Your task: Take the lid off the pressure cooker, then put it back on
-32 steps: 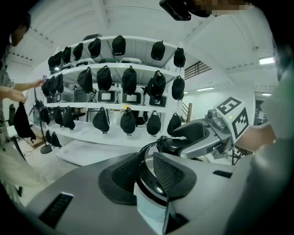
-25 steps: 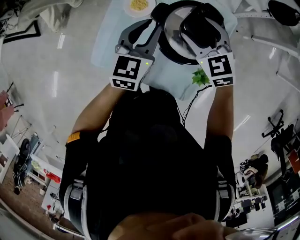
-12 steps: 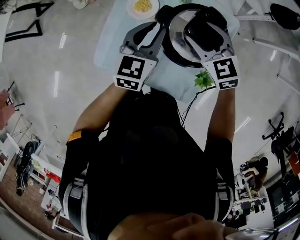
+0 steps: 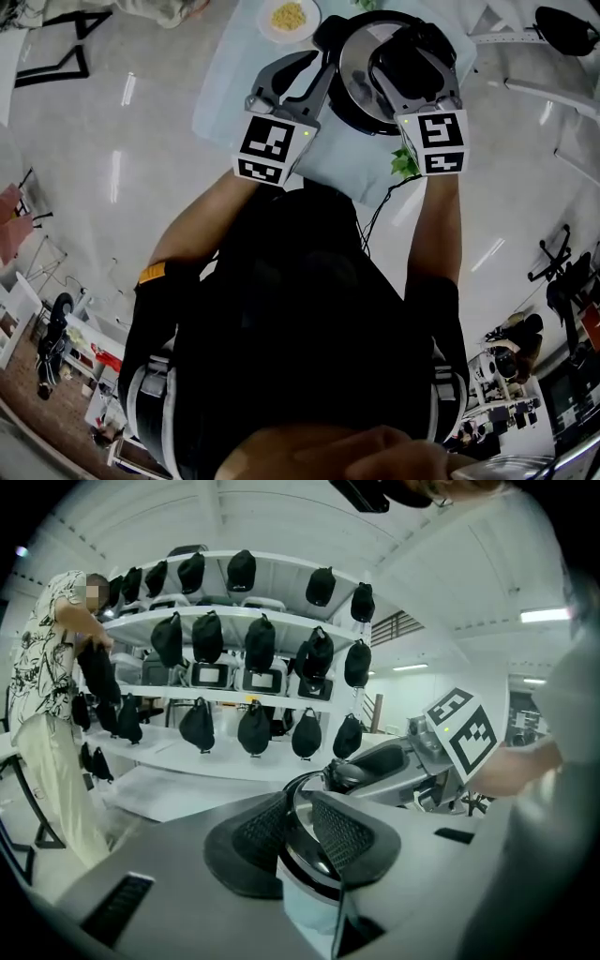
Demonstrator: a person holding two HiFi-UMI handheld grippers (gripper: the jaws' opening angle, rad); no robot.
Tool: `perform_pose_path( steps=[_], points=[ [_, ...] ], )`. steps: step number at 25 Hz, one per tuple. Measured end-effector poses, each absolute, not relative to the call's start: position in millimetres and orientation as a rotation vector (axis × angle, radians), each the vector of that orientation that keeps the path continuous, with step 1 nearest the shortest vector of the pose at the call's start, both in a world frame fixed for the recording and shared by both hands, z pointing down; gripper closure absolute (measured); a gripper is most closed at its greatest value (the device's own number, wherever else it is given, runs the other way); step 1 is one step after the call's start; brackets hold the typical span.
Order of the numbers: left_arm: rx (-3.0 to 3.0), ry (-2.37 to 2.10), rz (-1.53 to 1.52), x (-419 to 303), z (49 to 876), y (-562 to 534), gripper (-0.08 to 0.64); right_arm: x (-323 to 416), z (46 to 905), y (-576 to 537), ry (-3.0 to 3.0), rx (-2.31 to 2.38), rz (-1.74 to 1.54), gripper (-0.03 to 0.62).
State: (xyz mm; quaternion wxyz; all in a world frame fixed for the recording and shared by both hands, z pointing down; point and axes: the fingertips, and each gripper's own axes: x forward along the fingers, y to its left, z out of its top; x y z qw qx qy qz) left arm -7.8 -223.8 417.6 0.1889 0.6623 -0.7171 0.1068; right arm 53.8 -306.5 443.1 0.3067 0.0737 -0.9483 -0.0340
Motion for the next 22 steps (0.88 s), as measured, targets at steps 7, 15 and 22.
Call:
perform_pose_path(
  steps=[7,15,22],
  points=[
    [1.923,-1.972,0.302,-4.4,413.4,-228.2,0.482,55.5,442.4,-312.4,-2.462,0.438,0.017,0.299],
    [1.975,-1.941,0.308,-12.2,406.5,-228.4,0.489,56.4,439.6,-314.2,-2.454,0.519,0.067,0.299],
    [2.012,-1.943,0.305,-18.6,394.0,-227.1,0.491,57.2,431.8,-319.2,-2.459,0.516,0.041,0.301]
  ],
)
